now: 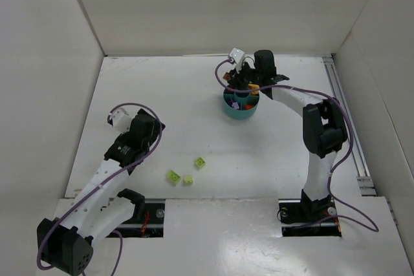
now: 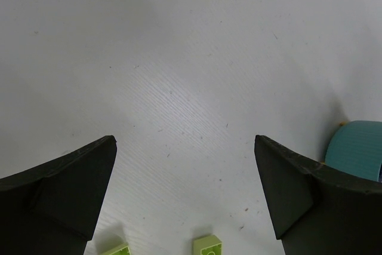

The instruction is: Sort the legos into containers by color

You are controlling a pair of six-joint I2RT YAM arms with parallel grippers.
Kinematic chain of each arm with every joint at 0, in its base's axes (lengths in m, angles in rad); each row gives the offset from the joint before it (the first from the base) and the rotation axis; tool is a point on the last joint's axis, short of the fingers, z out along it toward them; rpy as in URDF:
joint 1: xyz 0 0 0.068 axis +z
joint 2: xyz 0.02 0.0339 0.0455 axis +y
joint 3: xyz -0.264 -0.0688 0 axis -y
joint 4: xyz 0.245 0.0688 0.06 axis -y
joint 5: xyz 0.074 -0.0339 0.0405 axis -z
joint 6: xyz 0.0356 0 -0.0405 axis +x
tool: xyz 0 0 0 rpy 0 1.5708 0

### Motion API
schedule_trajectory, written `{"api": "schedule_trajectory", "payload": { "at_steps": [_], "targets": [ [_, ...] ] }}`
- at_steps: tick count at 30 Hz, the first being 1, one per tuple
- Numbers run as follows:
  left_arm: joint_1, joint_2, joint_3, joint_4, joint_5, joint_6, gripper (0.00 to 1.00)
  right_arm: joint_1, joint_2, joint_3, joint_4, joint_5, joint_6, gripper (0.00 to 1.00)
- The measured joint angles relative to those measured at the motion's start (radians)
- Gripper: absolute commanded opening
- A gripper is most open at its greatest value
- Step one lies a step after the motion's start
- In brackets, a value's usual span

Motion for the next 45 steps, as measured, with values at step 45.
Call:
{"api": "schedule_trajectory", "payload": {
  "at_steps": [45],
  "targets": [
    [0.0, 0.018, 0.005, 0.002, -0.005, -0.008, 1.0, -0.02, -0.086, -0.148, 0.066, -0.126, -0.053, 0.55]
  ]
}}
